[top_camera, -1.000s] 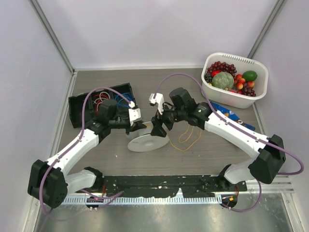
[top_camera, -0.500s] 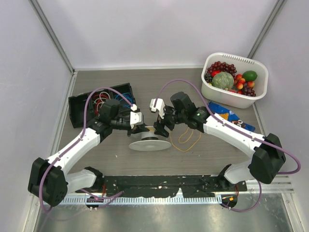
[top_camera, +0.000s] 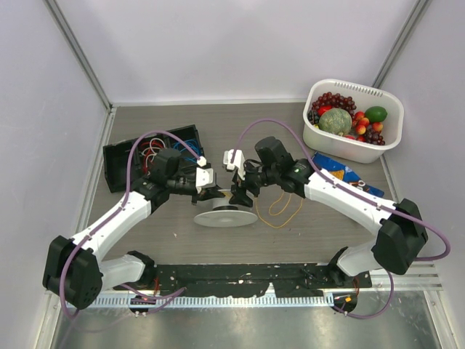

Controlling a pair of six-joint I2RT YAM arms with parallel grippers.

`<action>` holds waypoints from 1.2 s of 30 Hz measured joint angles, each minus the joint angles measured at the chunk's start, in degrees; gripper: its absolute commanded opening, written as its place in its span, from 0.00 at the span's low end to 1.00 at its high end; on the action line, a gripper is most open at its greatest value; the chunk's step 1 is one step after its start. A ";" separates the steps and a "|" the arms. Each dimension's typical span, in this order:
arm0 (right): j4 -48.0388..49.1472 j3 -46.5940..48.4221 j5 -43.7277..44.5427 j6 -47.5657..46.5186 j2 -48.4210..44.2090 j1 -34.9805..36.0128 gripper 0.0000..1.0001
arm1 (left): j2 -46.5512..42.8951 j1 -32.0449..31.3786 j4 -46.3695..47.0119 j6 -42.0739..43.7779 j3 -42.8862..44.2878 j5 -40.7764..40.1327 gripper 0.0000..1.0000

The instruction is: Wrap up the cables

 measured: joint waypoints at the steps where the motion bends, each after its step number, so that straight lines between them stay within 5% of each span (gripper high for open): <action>1: -0.04 0.00 -0.09 0.00 0.13 0.00 0.75 | 0.00 0.00 0.00 -0.04 0.00 0.00 0.00; 7: 0.07 0.04 -0.15 0.37 0.72 0.00 0.55 | 0.00 0.00 0.15 -0.92 0.00 -0.07 0.00; 10: 0.63 0.04 0.02 1.01 0.72 0.00 0.29 | 0.00 0.00 0.20 -1.11 0.00 -0.07 0.00; 15: 1.03 0.02 0.07 2.08 0.72 0.22 0.01 | 0.07 0.24 0.52 -1.73 0.00 -1.03 0.00; 17: 0.92 -0.04 -0.09 0.94 0.72 0.35 0.01 | 0.15 0.26 0.42 -2.75 0.00 -1.31 0.02; 20: 0.50 -0.07 -0.26 -0.20 0.72 0.55 0.01 | 0.26 0.33 0.20 -4.04 -0.02 -0.96 0.20; 27: 0.63 -0.07 0.11 1.09 0.74 0.44 0.01 | 0.26 0.28 3.21 -6.21 -0.02 -1.33 0.32; 36: 0.63 -0.07 0.72 1.16 1.09 0.31 0.01 | 1.38 0.13 4.87 -7.30 -0.02 -0.94 0.34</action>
